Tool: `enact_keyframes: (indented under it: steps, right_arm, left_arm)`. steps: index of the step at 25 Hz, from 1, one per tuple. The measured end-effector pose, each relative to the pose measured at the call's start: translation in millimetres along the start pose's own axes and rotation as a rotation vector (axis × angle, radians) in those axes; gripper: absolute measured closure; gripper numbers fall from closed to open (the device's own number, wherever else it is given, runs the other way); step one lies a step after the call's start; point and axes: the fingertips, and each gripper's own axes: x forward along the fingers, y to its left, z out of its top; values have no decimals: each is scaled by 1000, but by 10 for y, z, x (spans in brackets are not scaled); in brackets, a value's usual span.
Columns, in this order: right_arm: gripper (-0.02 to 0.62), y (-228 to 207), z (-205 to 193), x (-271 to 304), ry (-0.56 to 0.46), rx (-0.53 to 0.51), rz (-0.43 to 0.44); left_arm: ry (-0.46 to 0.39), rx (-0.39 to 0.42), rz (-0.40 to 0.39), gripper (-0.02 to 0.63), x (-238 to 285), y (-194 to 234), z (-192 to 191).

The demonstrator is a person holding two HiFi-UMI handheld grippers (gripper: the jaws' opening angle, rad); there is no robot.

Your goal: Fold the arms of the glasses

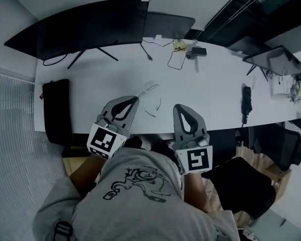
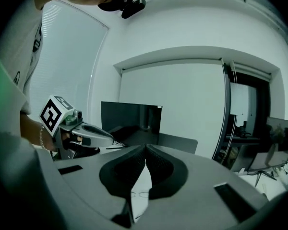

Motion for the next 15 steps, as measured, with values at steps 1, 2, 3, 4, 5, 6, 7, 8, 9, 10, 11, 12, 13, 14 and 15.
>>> enact_keyframes:
  steps: [1,2,3,4,5,6,7,8,9,10,11,12,13,14,15]
  right_arm:
    - [585,-42,-118,46,18,-6,-2]
    - [584,-82,-233,92,32,-8,-4]
    - [584,-119,-345,133,44,-7,-6]
    - [584,-153,-462,168,61,-2,-9]
    - [583,-185,-589,200,88,6,-14]
    - [581,-214,-720,233,122,16,-22]
    - [578,-242,-847,269,151,23,-31]
    - [573,-269,-964,307,173,26,-38]
    - [571,-293,-1077,348,190,26,-45]
    - [568,-313,-1190,389,206,25,-51]
    - [563,-328,-1305,427,223,23,-55]
    - [561,-337,-1421,461,241,22,-58]
    - [560,-342,-1537,490,260,22,-61]
    - [558,-343,-1650,518,278,22,-62]
    - [557,-342,-1755,546,294,23,-63]
  left_arm:
    - [22,6,4,584,67,43,-96]
    - [40,14,8,583,133,80,-187]
    - [58,22,12,583,192,111,-279]
    - [76,29,14,583,247,140,-375]
    - [98,35,12,583,298,172,-476]
    - [120,38,8,583,349,210,-578]
    - [144,39,2,583,397,252,-682]
    - [167,38,-6,581,444,293,-786]
    - [190,35,-14,577,488,331,-889]
    - [214,31,-24,566,529,365,-992]
    - [238,25,-36,549,569,390,-1099]
    - [263,19,-48,535,607,409,-1211]
    - [289,13,-61,531,644,425,-1328]
    - [318,3,-75,525,678,439,-1445]
    - [346,-10,-90,522,711,451,-1558]
